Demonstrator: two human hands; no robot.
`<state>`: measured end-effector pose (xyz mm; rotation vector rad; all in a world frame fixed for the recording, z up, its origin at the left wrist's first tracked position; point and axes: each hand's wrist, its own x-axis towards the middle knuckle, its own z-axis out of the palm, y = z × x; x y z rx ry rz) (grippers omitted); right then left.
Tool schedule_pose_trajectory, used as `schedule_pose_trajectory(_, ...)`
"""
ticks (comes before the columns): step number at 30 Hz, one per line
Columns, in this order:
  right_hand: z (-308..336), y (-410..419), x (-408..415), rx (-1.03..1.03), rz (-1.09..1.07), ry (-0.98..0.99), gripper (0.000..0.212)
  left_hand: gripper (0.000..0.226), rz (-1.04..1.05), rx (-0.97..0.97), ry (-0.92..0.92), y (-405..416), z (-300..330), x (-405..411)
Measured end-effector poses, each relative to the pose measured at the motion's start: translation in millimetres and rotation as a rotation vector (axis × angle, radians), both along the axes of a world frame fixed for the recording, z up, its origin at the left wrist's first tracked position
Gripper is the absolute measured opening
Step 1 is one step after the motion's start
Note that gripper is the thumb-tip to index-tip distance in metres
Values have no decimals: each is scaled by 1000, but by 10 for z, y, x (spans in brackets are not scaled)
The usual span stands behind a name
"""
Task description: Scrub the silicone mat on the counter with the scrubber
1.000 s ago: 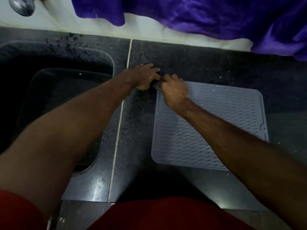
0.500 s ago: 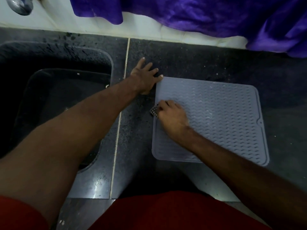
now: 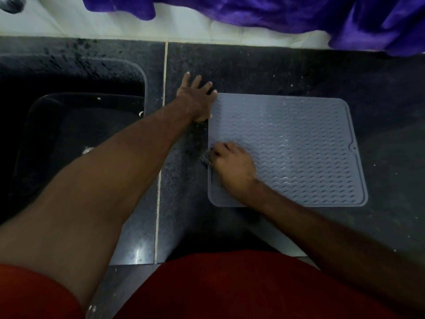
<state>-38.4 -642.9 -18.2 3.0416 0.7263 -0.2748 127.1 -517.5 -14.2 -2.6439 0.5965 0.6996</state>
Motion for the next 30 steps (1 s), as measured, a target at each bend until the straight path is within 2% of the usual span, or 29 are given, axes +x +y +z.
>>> schedule_pose_trajectory(5,64,-137,-542,61,91,96,36,78,-4,-21,-5,15,-24,6)
schedule_pose_trajectory(7,148,-152,-429,83,81,107,35,77,8,-28,-8,14,-33,-19)
schedule_pose_trajectory(10,137,-97,-3,154,-51,1,40,76,26,-39,-22,22,-46,-31)
schedule_pose_trajectory(13,43,39,187,90,-76,3,34,76,36,-48,-14,21,-53,-53)
schedule_pose_trajectory(15,-14,64,40,91,-82,-13,31,76,40,-51,-8,26,-50,-49)
schedule_pose_trajectory(21,-58,-111,-900,164,51,22,47,77,21,-68,-4,39,-63,-32)
schedule_pose_trajectory(27,-96,-159,-861,136,59,-2,42,75,34,-75,-20,47,-88,-76)
schedule_pose_trajectory(30,-48,-240,-796,180,56,92,41,72,29,-106,-39,94,-122,-154)
